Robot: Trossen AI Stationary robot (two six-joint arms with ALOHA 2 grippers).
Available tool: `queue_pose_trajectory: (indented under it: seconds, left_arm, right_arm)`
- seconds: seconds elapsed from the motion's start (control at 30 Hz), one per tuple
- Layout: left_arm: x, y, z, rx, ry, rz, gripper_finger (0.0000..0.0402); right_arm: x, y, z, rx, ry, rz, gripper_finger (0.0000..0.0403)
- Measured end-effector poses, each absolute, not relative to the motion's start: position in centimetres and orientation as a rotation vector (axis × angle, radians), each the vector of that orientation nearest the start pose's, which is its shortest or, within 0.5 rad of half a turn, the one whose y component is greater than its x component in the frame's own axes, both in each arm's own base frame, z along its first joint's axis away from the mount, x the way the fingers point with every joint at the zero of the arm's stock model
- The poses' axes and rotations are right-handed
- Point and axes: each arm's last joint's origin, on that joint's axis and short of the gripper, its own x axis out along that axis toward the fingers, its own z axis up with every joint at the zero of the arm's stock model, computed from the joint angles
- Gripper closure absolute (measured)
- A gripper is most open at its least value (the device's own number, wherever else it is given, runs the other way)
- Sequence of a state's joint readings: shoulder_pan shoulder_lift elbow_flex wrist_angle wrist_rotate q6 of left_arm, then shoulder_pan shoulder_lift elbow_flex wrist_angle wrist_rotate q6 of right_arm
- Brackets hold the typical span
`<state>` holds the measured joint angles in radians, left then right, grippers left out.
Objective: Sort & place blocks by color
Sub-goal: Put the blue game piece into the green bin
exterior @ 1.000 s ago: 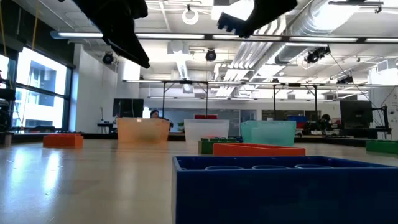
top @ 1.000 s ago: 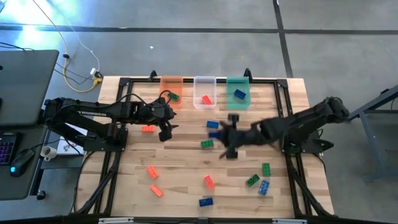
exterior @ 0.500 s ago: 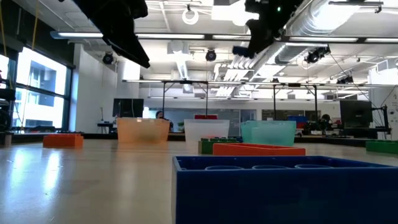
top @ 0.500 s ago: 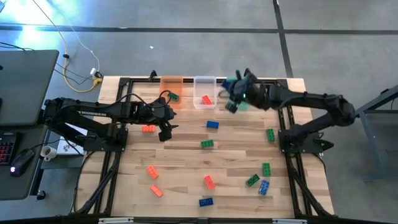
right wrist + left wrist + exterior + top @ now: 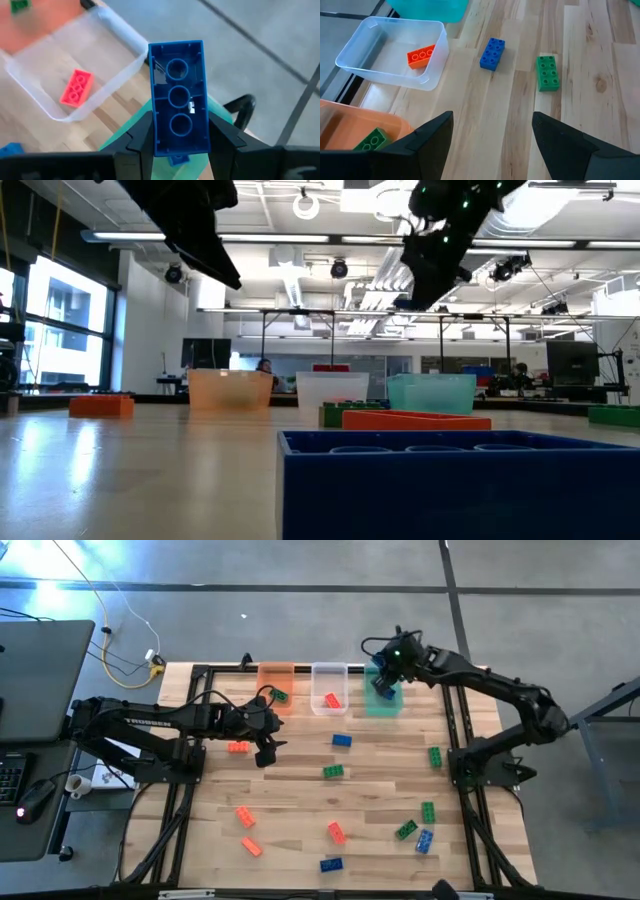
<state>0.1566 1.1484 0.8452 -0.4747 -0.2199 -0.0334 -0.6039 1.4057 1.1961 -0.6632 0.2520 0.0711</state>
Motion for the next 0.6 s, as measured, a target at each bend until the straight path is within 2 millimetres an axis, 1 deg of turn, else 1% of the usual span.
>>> queue_pose_trajectory:
  seconds: [0.17, 0.3, 0.47, 0.6]
  left_arm:
    - [22.8, 4.2, 26.1, -0.011, 0.775, 0.372, 0.0142]
    - [22.8, 4.2, 26.1, -0.014, 0.775, 0.368, 0.0142]
    - [22.8, 4.2, 26.1, -0.017, 0.775, 0.366, 0.0142]
    - [22.8, 4.2, 26.1, -0.017, 0.775, 0.366, 0.0142]
  right_arm:
    - [24.4, -18.6, 27.2, 0.252, 0.951, -0.835, 0.0286]
    - [24.9, -19.4, 25.2, 0.294, 1.033, -0.834, 0.0286]
    - [25.1, -20.0, 22.9, 0.337, 1.141, -0.843, 0.0286]
    - [25.5, -20.2, 21.7, 0.358, 1.184, -0.829, 0.0286]
